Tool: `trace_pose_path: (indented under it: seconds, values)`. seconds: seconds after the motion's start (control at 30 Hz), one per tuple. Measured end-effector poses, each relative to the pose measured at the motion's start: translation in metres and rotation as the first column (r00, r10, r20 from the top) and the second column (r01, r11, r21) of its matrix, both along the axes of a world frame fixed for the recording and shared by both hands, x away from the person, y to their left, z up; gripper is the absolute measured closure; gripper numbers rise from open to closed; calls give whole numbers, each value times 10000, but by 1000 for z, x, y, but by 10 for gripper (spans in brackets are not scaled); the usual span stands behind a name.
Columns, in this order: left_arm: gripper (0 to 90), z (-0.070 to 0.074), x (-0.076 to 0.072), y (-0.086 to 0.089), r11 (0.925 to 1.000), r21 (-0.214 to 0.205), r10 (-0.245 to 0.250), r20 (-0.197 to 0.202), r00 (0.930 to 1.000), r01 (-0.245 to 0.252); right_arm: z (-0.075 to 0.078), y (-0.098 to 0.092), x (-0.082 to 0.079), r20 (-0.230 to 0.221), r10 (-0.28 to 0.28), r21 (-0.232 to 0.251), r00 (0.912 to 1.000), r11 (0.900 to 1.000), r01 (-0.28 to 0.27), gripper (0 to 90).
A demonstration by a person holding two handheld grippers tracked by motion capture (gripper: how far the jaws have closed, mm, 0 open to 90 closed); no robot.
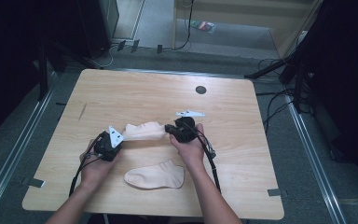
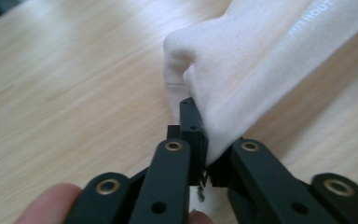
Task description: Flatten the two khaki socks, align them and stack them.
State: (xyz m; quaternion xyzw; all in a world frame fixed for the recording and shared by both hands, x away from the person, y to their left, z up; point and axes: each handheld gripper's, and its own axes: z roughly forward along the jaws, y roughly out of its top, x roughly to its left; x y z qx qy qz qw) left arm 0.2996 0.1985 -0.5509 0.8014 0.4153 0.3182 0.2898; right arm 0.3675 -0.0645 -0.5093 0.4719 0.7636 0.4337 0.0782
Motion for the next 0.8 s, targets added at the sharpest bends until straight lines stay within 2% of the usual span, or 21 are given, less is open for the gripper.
trace_pose_path:
  seconds: [0.07,0.2,0.23,0.27,0.33,0.37,0.4,0.43,0.5,0.53,0.57,0.6,0.63,0.73,0.77,0.8]
  values:
    - [794,0,0,2,9989,-400,-245,-197,9995,237,-6,-2,0,22,-79,-371,10000,9993,79,878]
    - [699,0,0,7,9977,-678,-92,-309,9995,70,-11,-9,3,96,-116,-564,9999,9983,121,875]
    - [667,1,0,14,9947,-1025,-17,-544,9985,-39,-12,-14,6,235,-194,-708,9995,9973,211,872]
    - [644,1,0,14,9947,-1025,-17,-544,9985,-39,-12,-16,7,270,-342,-833,9990,9959,364,868]
    - [626,0,-1,19,9904,-1374,47,-571,9984,-125,-13,-20,9,331,-407,-863,9986,9953,434,856]
    - [604,0,-2,21,9891,-1472,-30,-599,9982,-59,-13,-23,10,326,-532,-757,9981,9956,556,816]
    - [566,0,-3,22,9870,-1606,-133,-570,9983,40,-14,-28,13,378,-755,-556,9964,9954,775,719]
    - [536,0,-2,24,9809,-1936,-294,-592,9978,174,-14,-35,14,415,-1134,-286,9927,9930,1146,673]
    - [536,3,0,26,9650,-2619,-325,-585,9978,161,-13,-41,14,457,-1353,42,9898,9908,1352,645]
    - [543,3,0,26,9650,-2619,-325,-585,9978,161,-13,-41,14,457,-1353,42,9898,9908,1352,645]
    - [559,6,6,27,9390,-3439,-228,-604,9979,6,-13,-45,12,549,-1546,225,9864,9879,1536,636]
    - [572,8,9,27,9301,-3672,-167,-635,9978,-78,-13,-47,12,584,-1578,260,9857,9873,1566,634]
    - [586,10,12,27,9178,-3968,-139,-647,9978,-129,-13,-47,11,604,-1603,280,9852,9869,1588,632]
    - [610,15,23,24,8764,-4806,-149,-936,9955,-321,-14,-47,11,711,-1616,378,9843,9865,1592,613]
    - [609,15,23,24,8764,-4806,-149,-936,9955,-321,-14,-47,11,711,-1616,378,9843,9865,1592,613]
    - [605,17,26,22,8718,-4886,-168,-1005,9948,-347,-14,-46,11,732,-1600,541,9844,9862,1563,607]
